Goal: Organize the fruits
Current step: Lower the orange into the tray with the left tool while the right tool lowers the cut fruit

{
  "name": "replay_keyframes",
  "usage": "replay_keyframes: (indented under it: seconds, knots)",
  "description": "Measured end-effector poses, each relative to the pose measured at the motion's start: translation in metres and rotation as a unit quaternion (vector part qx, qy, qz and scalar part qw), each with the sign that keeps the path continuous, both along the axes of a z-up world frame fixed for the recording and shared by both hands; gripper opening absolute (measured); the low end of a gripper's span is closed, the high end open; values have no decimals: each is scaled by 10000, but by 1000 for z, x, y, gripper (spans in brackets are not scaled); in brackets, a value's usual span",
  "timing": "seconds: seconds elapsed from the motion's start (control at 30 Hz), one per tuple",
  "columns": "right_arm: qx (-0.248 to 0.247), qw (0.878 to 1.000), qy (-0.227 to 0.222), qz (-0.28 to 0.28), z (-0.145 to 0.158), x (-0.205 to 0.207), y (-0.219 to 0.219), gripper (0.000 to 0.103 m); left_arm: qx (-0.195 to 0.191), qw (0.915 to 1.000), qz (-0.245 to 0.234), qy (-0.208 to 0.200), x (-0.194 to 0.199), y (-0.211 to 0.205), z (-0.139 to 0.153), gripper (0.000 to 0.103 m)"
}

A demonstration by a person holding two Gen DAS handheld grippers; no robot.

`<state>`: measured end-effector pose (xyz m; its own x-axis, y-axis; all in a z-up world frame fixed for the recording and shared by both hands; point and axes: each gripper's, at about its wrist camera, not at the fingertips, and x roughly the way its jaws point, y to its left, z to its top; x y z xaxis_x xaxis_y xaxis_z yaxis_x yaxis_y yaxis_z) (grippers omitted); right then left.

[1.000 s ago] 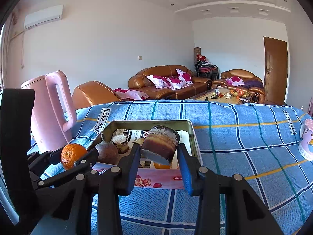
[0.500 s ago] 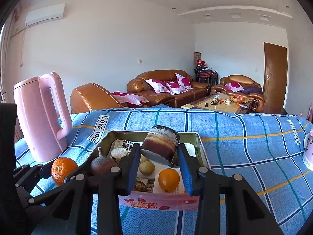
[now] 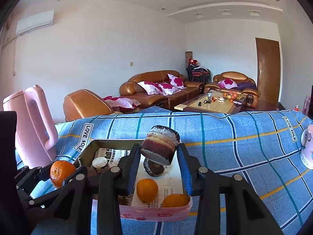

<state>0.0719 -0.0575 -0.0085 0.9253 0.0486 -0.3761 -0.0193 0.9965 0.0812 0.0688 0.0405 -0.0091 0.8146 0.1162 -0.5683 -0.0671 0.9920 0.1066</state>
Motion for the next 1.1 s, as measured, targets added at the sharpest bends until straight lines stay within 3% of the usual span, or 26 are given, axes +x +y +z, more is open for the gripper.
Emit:
replay_keyframes:
  seconds: [0.27, 0.67, 1.1]
  knots:
    - [183, 9995, 114, -215, -1, 10, -20, 41, -199, 9997, -140, 37, 21, -12, 1, 47]
    - [-66, 9997, 201, -132, -5, 29, -6, 41, -364, 9991, -200, 97, 35, -3, -3, 47]
    - [75, 9961, 831, 276, -18, 66, 0, 41, -232, 9994, -173, 176, 43, 3, -7, 47]
